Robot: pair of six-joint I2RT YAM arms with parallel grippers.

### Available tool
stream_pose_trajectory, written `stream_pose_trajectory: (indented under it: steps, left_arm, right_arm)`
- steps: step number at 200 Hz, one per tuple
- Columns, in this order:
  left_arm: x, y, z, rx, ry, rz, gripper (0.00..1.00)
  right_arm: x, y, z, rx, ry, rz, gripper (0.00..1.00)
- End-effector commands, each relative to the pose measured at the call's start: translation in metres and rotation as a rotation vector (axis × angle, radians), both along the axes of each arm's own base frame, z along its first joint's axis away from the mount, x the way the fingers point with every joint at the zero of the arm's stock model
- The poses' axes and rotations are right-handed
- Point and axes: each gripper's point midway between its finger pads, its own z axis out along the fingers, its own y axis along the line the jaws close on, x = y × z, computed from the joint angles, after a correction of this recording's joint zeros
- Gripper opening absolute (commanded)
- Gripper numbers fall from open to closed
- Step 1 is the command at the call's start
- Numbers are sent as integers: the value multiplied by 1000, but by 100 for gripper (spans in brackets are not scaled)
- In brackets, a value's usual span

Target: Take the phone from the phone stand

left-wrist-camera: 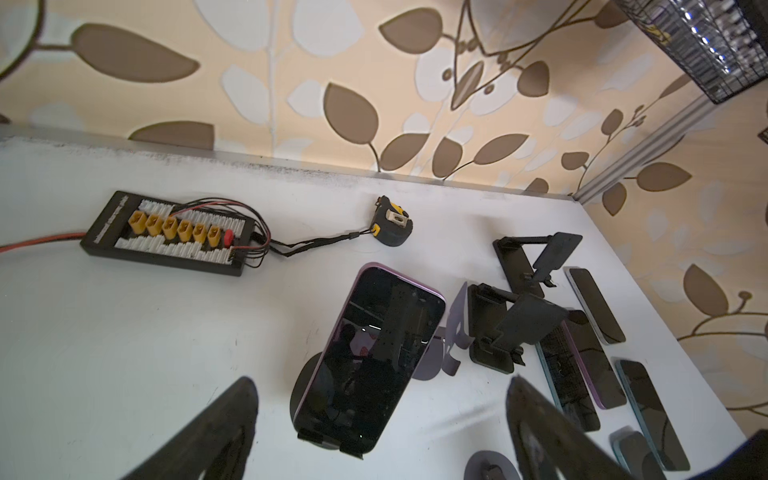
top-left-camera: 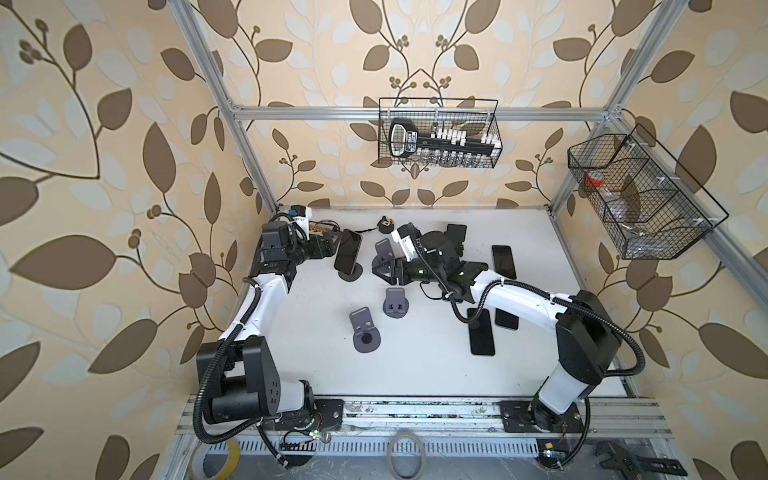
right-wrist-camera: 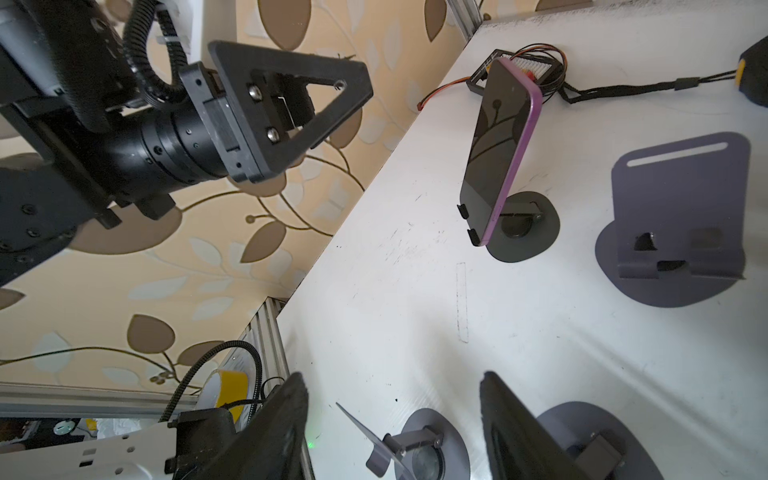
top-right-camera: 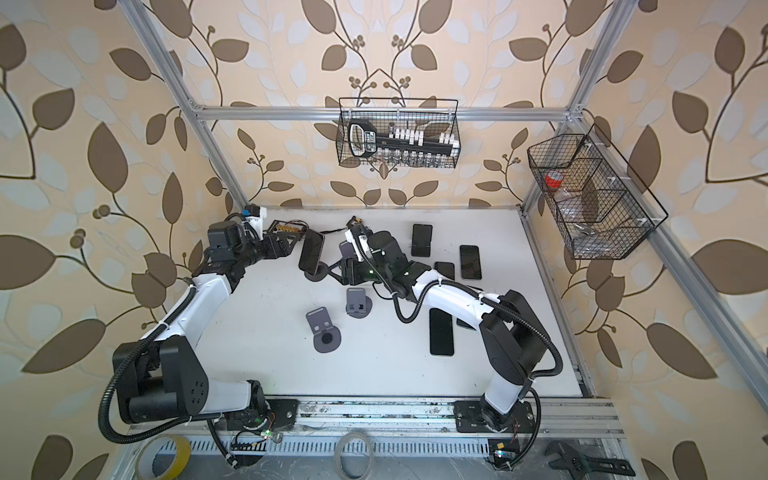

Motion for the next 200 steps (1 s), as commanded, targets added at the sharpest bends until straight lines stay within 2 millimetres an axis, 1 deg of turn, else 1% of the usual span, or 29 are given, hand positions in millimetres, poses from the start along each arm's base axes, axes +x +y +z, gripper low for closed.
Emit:
stream_pose_trajectory:
  steps: [1, 29, 43, 44, 48, 85, 88, 91, 99, 104, 125, 162, 200]
  left_arm:
    - [5, -17, 25, 156, -205, -167, 95]
    - [12, -18, 7, 198, -183, -214, 97]
    - [13, -18, 4, 216, -199, -223, 99]
    - [14, -18, -2, 213, -184, -225, 99]
    - [17, -17, -10, 213, -173, -226, 99]
    - [27, -15, -22, 215, -167, -221, 99]
    - [27, -15, -23, 216, -168, -221, 99]
    - [28, -15, -23, 218, -171, -221, 99]
    - [31, -14, -25, 223, -175, -223, 99]
    - [32, -14, -26, 226, -176, -225, 99]
    - [34, -17, -31, 240, -179, -256, 99]
    - [40, -20, -41, 246, -157, -255, 99]
    - [44, -25, -45, 234, -157, -268, 99]
  right_arm:
    - [3, 7, -3, -31, -6, 3, 67]
    - [9, 12, -7, -57, 3, -6, 69]
    - [15, 14, -10, -72, 4, -18, 71]
    - [15, 15, -10, -73, 4, -20, 71]
    - [18, 14, -11, -77, 5, -30, 72]
    - [33, 21, -19, -90, 34, -75, 79]
    - [33, 22, -20, -91, 37, -76, 86]
    - [34, 22, -20, -91, 38, -79, 90]
    - [37, 23, -21, -93, 41, -91, 97]
    - [39, 23, -21, -95, 40, -97, 99]
    - [42, 23, -24, -104, 41, -106, 98]
    - [45, 24, -28, -102, 45, -118, 98]
    - [49, 29, -31, -96, 48, -113, 97]
